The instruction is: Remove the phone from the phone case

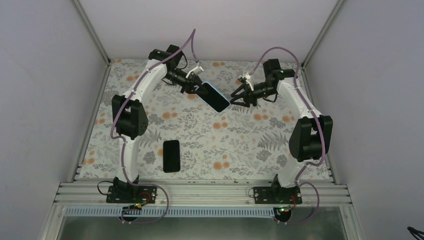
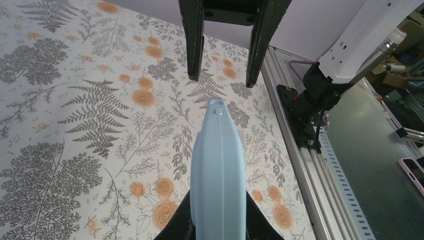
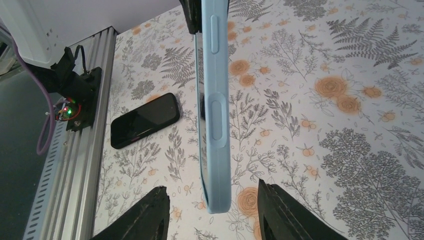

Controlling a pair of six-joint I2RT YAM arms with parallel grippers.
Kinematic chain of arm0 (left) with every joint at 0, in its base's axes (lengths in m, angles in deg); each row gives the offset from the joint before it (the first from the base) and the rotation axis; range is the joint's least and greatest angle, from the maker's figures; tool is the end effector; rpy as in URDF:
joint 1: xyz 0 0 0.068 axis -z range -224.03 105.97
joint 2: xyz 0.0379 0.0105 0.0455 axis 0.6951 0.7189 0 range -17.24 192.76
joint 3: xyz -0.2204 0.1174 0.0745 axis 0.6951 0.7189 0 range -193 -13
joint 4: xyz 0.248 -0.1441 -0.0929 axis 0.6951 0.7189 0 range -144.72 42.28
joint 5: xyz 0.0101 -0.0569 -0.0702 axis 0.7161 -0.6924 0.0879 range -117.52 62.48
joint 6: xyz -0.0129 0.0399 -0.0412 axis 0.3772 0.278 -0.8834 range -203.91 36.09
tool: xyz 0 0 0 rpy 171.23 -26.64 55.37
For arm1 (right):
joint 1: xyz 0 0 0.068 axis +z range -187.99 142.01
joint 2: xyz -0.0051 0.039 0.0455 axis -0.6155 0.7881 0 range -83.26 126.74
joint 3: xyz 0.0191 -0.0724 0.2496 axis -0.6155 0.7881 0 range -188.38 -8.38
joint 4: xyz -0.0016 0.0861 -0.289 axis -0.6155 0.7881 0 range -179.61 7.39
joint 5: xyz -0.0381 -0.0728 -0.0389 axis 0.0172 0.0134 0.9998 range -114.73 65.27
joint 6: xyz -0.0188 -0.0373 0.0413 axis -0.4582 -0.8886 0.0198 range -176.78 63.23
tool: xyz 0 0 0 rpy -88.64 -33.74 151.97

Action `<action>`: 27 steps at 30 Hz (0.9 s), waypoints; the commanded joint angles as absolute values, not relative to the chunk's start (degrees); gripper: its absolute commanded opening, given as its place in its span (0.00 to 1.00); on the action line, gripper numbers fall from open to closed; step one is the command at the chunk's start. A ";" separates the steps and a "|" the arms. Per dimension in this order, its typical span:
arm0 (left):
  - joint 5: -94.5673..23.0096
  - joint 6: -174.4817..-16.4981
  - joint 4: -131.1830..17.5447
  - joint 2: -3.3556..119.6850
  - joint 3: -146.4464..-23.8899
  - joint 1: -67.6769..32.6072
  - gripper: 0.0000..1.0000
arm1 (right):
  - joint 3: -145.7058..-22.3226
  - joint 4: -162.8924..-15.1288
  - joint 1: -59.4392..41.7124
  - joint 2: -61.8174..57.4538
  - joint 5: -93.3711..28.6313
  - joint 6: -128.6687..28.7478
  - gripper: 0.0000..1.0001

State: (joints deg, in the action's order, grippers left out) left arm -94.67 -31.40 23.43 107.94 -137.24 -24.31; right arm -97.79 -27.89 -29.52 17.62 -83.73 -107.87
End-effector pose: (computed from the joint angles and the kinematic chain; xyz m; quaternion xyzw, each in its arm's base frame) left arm 0.4293 -0.1957 0.2852 0.5314 0.6390 -0.5058 0.2314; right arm 0.3792 0.0933 0.2702 -0.4901 0.7115 0.4076 0.2956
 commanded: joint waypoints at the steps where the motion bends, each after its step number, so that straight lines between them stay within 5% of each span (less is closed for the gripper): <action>1: -99.97 -29.68 23.07 104.59 -138.44 -24.24 0.02 | -97.58 -23.99 -29.83 19.50 -85.82 -112.41 0.46; 22: -100.95 -29.07 23.06 104.73 -137.92 -23.65 0.02 | -102.79 -17.05 -29.59 25.52 -90.32 -118.09 0.26; 27: -100.82 -28.77 23.07 104.73 -137.58 -23.51 0.02 | -104.12 -15.95 -29.64 26.51 -91.40 -118.62 0.10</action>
State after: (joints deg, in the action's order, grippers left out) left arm -95.83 -30.77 23.19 107.94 -137.24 -24.00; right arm -102.14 -17.60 -29.46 25.71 -87.64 -116.61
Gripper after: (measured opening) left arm 0.115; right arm 0.156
